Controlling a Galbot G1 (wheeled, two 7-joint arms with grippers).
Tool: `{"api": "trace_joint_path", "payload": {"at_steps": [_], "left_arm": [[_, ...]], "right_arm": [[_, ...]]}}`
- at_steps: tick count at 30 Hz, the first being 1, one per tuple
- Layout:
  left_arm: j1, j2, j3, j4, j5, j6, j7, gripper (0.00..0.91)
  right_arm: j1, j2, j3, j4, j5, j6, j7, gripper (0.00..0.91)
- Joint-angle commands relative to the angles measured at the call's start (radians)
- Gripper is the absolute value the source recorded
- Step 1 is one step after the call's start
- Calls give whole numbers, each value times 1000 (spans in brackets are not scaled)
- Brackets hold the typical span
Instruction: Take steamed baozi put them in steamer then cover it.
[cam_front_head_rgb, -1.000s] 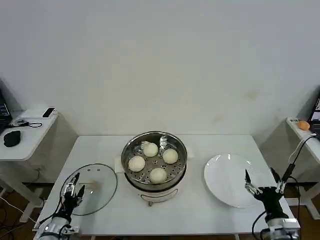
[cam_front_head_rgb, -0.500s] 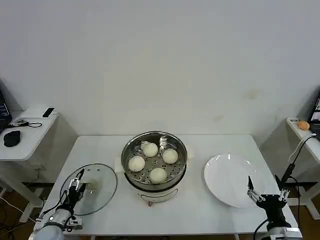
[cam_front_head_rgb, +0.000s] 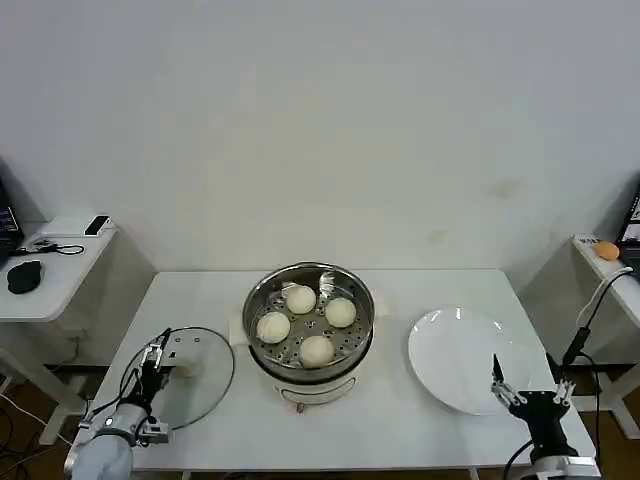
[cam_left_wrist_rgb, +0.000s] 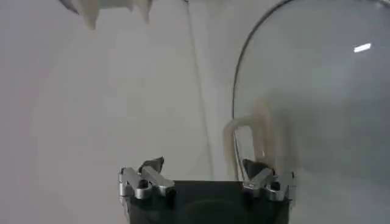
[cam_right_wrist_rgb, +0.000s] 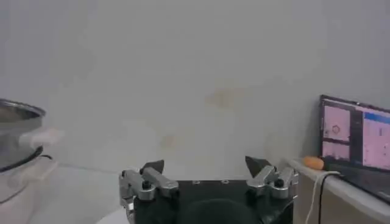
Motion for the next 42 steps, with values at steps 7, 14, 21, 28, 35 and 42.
{"api": "trace_joint_path", "payload": {"at_steps": [7, 14, 21, 28, 35, 42], "left_arm": [[-27, -9, 12, 35, -12, -10, -19, 0], [4, -10, -13, -3, -10, 2, 15, 0], [48, -13, -57, -79, -10, 13, 11, 0], [110, 5, -123, -213, -20, 86, 43, 0], [144, 23, -180, -400, -87, 247, 140, 0], [114, 57, -182, -474, -141, 290, 173, 0]], "right_arm": [[6, 6, -2, -14, -1, -4, -4, 907], [7, 7, -5, -7, 5, -14, -1, 907], [4, 4, -21, -4, 3, -15, 1, 907], [-6, -6, -33, 4, 5, -18, -3, 907], [-10, -25, -51, -12, 2, -17, -11, 907], [-9, -44, -68, -33, 1, -18, -12, 907]]}}
